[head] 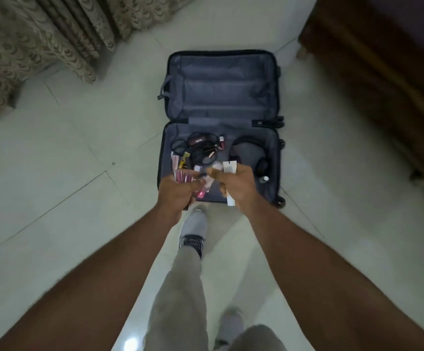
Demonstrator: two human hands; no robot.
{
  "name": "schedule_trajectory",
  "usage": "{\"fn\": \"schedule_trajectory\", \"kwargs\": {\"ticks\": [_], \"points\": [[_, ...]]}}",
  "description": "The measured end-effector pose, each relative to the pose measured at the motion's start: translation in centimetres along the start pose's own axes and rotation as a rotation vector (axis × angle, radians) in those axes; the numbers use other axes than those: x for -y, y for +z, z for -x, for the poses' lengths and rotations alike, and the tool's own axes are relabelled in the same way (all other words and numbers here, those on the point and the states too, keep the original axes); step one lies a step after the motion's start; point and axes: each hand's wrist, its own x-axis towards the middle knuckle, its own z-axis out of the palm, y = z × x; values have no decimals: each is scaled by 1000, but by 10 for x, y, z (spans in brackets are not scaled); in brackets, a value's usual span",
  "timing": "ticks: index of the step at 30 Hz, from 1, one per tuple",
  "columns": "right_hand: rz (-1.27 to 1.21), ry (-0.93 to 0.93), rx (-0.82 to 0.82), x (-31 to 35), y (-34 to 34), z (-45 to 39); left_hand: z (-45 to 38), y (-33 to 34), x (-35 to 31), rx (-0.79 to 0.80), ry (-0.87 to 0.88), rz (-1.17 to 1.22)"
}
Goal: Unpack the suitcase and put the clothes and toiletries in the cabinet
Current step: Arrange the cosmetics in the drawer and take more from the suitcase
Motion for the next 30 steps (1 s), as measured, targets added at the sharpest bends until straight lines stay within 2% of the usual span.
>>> {"fn": "schedule_trajectory", "kwargs": {"ticks": [3, 8, 14, 20, 24, 30], "points": [[-123, 73, -39, 66, -44, 128, 118, 2, -54, 134, 11, -128], [-224, 75, -95, 157, -110, 321, 306, 14, -141, 395, 54, -316], [-346, -18, -218, 206, -165, 494, 452, 36, -199, 576, 153, -405], [-399, -129, -391, 187, -195, 646, 554, 59, -199, 732, 231, -314], [-370, -151, -429, 143, -188, 754, 624, 71, -170, 904, 283, -404], [-598, -178, -616, 56, -166, 901, 747, 83, -95, 1192, 262, -558]]}}
